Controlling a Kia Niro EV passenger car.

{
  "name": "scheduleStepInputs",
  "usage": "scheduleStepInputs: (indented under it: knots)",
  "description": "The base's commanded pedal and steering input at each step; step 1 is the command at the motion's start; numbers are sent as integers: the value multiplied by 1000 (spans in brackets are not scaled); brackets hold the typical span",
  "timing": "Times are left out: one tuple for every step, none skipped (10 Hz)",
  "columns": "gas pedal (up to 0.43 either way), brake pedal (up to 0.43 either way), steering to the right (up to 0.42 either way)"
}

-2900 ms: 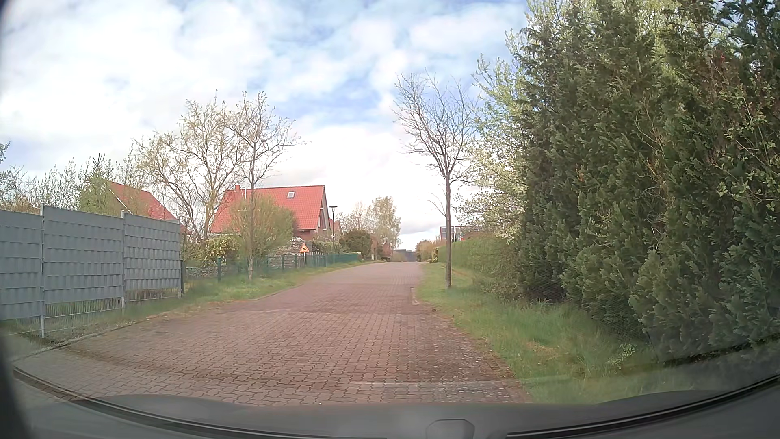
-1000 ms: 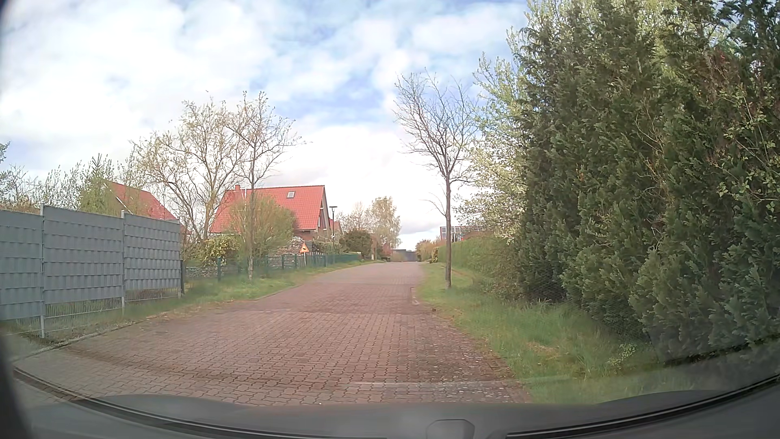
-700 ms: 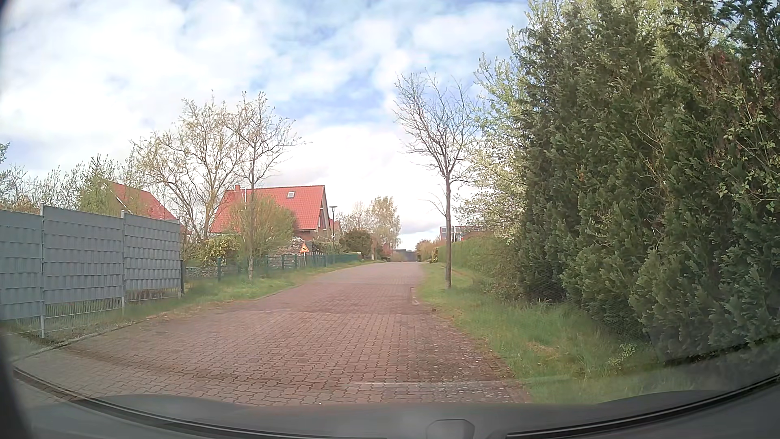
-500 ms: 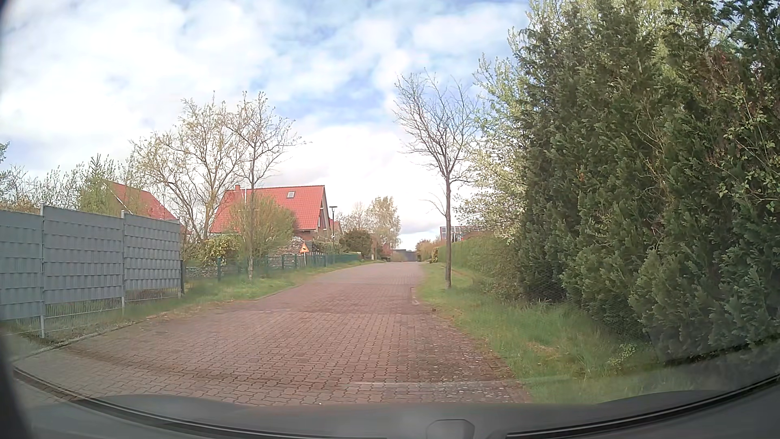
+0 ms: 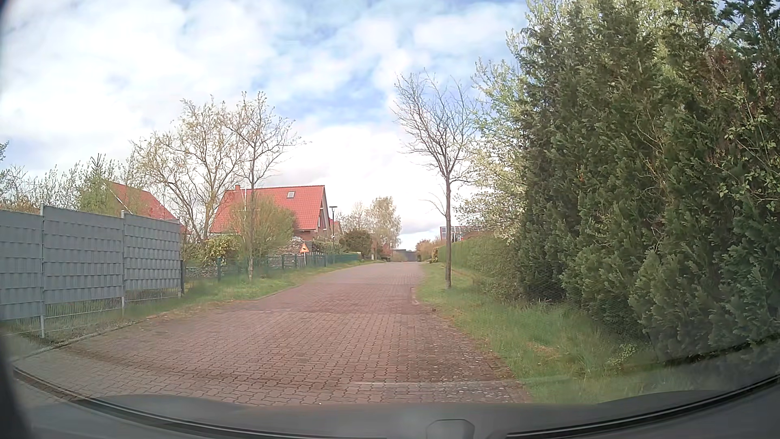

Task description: Follow the waypoints while adhering to traffic rules and regulations

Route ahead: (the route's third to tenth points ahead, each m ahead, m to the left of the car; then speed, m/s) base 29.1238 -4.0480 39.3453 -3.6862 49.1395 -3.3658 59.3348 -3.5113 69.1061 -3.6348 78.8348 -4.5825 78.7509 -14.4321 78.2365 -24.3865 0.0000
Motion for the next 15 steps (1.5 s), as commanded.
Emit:
scheduleStepInputs:
  knots:
    - [0,250,-6]
    - [0,250,-6]
    - [0,250,-6]
    - [0,250,-6]
    - [0,250,-6]
    - [0,250,-6]
    - [0,250,-6]
    - [0,250,-6]
    - [0,250,-6]
    - [0,250,-6]
    - [0,250,-6]
    - [0,250,-6]
    - [0,250,-6]
    - [0,250,-6]
    - [0,250,-6]
